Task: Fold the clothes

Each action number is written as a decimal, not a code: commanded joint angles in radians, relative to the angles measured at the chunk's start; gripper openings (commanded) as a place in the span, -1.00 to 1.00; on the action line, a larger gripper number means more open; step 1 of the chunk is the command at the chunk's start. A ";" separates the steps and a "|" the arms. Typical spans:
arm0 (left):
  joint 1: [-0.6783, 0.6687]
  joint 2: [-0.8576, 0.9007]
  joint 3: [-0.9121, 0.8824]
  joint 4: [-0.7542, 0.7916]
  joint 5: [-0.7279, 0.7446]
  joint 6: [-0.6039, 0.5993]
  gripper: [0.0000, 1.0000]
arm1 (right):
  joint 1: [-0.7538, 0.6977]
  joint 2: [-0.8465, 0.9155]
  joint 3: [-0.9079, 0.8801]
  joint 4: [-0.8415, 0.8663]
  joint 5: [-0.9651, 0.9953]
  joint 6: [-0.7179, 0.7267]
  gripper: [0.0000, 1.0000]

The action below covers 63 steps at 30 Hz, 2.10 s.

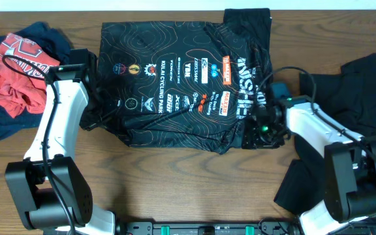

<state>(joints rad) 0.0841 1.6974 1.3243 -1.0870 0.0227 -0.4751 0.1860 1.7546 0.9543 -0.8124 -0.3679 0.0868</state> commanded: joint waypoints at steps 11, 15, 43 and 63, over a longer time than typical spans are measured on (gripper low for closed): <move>0.005 -0.010 -0.001 0.000 -0.011 -0.017 -0.88 | -0.069 -0.003 -0.002 -0.015 -0.015 -0.054 -0.30; 0.005 -0.010 -0.001 0.000 -0.011 -0.017 -0.88 | -0.064 -0.003 -0.024 -0.005 -0.016 -0.069 -0.56; 0.005 -0.010 -0.001 0.001 -0.011 -0.017 -0.88 | -0.032 -0.002 -0.137 0.147 -0.059 -0.053 -0.30; 0.005 -0.010 -0.001 0.017 -0.011 -0.017 -0.88 | -0.037 -0.109 -0.014 0.027 -0.016 -0.035 -0.98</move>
<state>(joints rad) 0.0841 1.6974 1.3243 -1.0706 0.0227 -0.4755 0.1436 1.7176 0.8715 -0.7574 -0.4271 0.0490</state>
